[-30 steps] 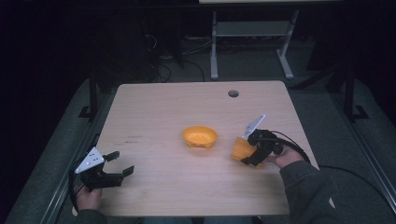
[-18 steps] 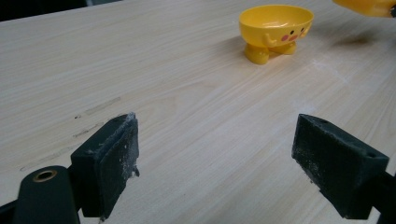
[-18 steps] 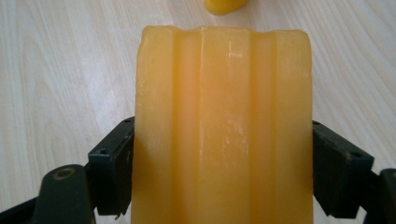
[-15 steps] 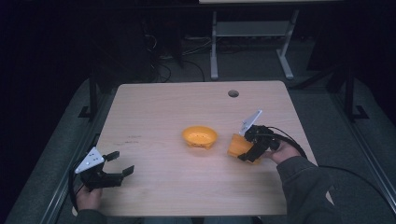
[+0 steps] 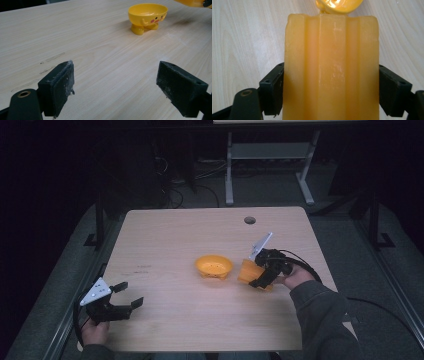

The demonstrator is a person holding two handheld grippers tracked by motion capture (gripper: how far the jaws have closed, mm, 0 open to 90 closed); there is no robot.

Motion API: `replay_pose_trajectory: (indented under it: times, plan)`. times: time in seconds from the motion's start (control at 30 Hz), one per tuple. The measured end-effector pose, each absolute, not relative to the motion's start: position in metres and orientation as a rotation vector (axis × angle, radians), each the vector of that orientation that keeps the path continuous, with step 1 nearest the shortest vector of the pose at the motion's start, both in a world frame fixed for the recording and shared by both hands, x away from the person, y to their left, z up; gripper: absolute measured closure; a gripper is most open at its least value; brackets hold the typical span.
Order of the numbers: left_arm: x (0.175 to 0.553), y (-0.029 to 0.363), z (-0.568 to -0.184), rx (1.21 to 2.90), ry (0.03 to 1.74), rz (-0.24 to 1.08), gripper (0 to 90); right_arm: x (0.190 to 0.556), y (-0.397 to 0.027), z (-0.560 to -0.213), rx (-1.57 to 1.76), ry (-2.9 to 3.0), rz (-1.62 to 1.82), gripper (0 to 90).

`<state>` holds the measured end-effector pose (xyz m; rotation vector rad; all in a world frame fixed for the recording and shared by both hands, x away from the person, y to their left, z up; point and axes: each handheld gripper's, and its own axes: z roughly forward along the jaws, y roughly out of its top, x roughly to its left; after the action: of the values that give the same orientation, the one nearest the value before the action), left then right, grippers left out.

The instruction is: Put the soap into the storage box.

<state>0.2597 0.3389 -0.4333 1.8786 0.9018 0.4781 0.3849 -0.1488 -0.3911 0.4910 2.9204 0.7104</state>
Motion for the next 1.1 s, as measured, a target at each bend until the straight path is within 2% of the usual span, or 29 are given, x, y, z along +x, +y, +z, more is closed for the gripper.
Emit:
replay_pose_trajectory:
  times: [1.1]
  plan:
    - [0.26,0.339,-0.433,1.874,0.898,0.477,14.3,0.41,-0.104,-0.37,0.378,2.936,0.717,20.6]
